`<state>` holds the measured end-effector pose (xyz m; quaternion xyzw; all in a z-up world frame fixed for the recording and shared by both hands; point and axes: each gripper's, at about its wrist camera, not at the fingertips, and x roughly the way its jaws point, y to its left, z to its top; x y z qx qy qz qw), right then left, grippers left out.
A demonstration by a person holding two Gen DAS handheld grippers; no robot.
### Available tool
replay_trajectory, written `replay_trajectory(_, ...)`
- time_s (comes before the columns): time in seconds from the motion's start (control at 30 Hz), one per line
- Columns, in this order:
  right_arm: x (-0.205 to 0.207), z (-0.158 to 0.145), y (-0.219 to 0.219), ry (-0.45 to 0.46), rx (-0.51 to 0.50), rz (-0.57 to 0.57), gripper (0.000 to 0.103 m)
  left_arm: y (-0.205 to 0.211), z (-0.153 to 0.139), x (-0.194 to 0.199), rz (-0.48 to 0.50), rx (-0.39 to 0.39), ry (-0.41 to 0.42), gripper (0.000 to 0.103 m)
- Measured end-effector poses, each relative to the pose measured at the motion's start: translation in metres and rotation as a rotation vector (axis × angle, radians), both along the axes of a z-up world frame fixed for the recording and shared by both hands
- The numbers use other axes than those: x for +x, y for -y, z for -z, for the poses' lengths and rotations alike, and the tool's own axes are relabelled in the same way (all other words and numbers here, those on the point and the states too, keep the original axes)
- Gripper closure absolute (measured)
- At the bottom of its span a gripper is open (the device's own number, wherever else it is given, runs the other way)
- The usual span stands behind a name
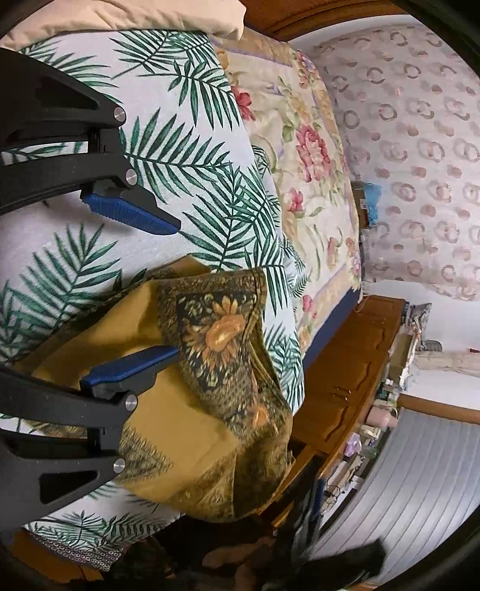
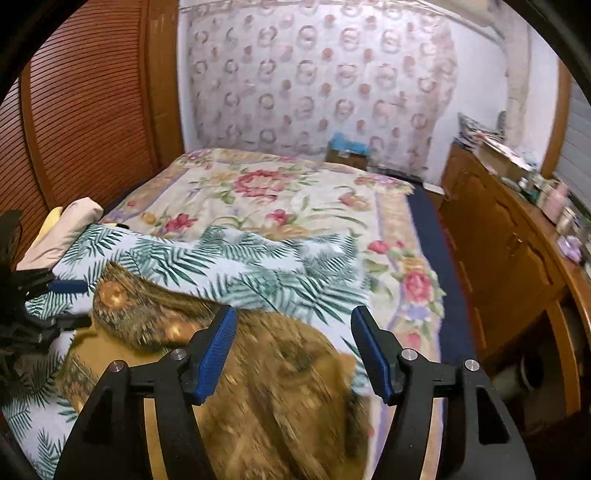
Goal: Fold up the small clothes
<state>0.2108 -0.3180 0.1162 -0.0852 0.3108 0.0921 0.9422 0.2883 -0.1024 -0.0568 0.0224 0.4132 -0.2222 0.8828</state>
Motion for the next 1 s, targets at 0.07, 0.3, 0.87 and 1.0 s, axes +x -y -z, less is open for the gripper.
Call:
replay_trajectory(0.07, -0.01, 0.008, 0.007, -0.014, -0.008, 0.022, 0.037, 0.0, 0.005, 0.008, -0.009, 0.004, -0.012, 0.04)
replay_trajectory(0.3, -0.018, 0.039, 0.02, -0.112, 0.021, 0.058, 0.037, -0.004, 0.023, 0.026, -0.047, 0.011, -0.062, 0.04)
replay_trajectory(0.87, 0.017, 0.064, 0.049, -0.213, 0.228, -0.062, 0.052, 0.007, 0.026, 0.031, 0.014, -0.044, -0.077, 0.068)
replay_trajectory(1.0, 0.015, 0.066, 0.048, -0.213, 0.243, -0.096, 0.076, 0.012, 0.024, 0.029, 0.04, -0.056, -0.081, 0.085)
